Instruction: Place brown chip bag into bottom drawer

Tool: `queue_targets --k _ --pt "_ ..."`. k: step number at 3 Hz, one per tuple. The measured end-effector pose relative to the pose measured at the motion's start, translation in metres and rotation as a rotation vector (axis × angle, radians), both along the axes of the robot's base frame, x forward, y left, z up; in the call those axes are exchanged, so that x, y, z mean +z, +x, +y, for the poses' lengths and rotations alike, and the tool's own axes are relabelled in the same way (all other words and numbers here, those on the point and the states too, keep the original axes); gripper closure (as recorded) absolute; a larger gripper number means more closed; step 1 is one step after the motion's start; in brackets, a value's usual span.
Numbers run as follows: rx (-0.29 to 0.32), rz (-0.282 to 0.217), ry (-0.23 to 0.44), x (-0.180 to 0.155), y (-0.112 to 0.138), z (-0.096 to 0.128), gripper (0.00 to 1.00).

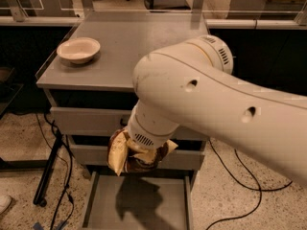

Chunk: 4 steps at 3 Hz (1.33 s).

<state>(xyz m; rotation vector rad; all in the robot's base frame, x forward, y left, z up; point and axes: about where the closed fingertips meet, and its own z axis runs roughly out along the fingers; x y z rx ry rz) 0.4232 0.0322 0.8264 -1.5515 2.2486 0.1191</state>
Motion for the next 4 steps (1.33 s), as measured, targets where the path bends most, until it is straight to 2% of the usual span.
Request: queue_targets --k 1,2,3,4 --pt "0.000 0.000 0.000 0.000 0.000 0.000 1.00" --pt "0.001 0.061 0.012 -0.027 -0.006 0.007 1.00" --pt "-0.006 0.150 0.070 -0.085 -0.020 0.020 1.00" --pt "-0.015 0.189 0.106 -0.127 -0.026 0.033 1.00"
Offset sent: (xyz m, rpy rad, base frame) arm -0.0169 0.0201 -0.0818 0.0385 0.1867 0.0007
